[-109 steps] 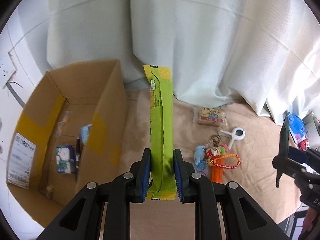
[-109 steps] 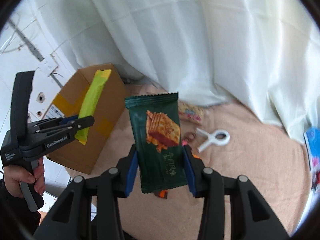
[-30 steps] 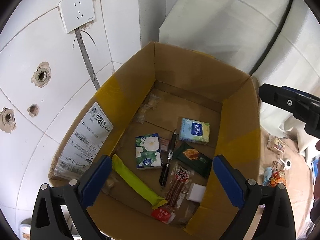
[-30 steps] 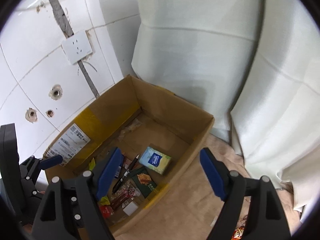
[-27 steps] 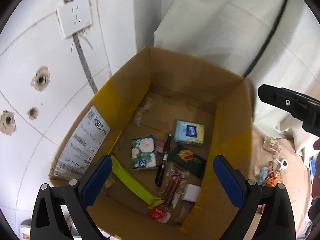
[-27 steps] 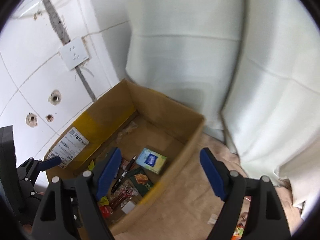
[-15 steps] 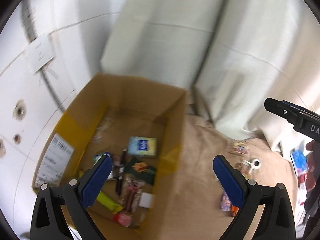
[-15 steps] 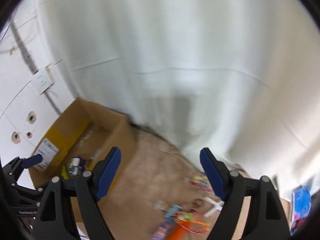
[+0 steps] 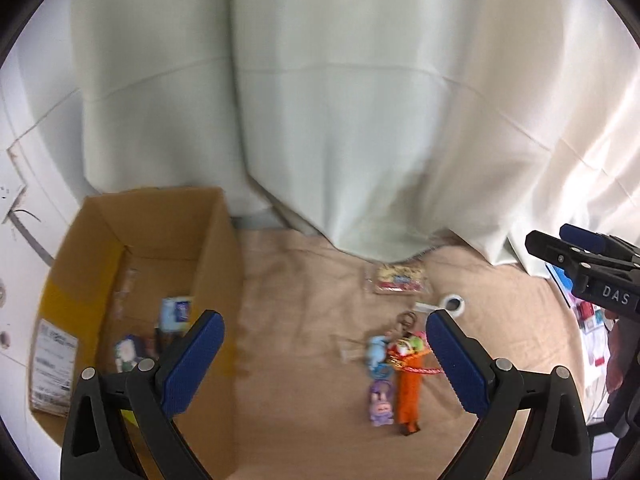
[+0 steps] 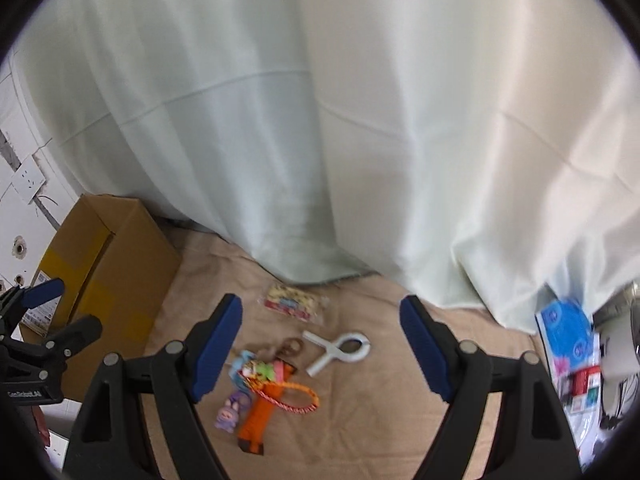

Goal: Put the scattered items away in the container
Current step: 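Return both grippers to the keychains and lanyard on the table, then grasp the red-green plush keychain with the right gripper and lift it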

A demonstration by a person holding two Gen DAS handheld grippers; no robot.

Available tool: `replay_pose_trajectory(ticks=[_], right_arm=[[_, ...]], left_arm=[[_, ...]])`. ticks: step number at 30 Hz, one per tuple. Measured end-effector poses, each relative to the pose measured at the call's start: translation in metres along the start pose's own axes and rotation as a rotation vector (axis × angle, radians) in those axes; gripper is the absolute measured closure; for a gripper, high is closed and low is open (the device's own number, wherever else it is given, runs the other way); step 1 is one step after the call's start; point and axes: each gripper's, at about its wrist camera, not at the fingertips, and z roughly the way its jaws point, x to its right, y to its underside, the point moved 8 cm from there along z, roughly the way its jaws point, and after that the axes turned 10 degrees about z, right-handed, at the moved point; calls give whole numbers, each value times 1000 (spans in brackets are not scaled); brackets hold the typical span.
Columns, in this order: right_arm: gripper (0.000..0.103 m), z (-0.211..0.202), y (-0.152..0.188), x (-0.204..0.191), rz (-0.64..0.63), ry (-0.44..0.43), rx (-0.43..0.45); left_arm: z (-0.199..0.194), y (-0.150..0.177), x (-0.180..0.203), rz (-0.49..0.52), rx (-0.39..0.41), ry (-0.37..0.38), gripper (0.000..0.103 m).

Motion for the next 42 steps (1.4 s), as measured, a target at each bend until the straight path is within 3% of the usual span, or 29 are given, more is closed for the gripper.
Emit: replay_pose_trajectory(ticks=[6,10,16,29,40,42], right_arm=[[19,18,31,13,30,21,-55],[19,33,56,17,47,10,-109],[19,56,88,11,34,6,-171],[19,122,117,-46,-84,-14,-271],[19,153,123,-58,-77,-14,-330],[34,151,122,-61,-74,-39,-323]], left_arm=[[30,21,23,25,-49,32,1],[60,50,33,21,-160,70,1],[84,85,34,-34,-235,110,1],[98,126,10,-90,-258,87,1],[101,140,-2,-85,-273,74,1],[102,140,-1,-82,-273,77,1]])
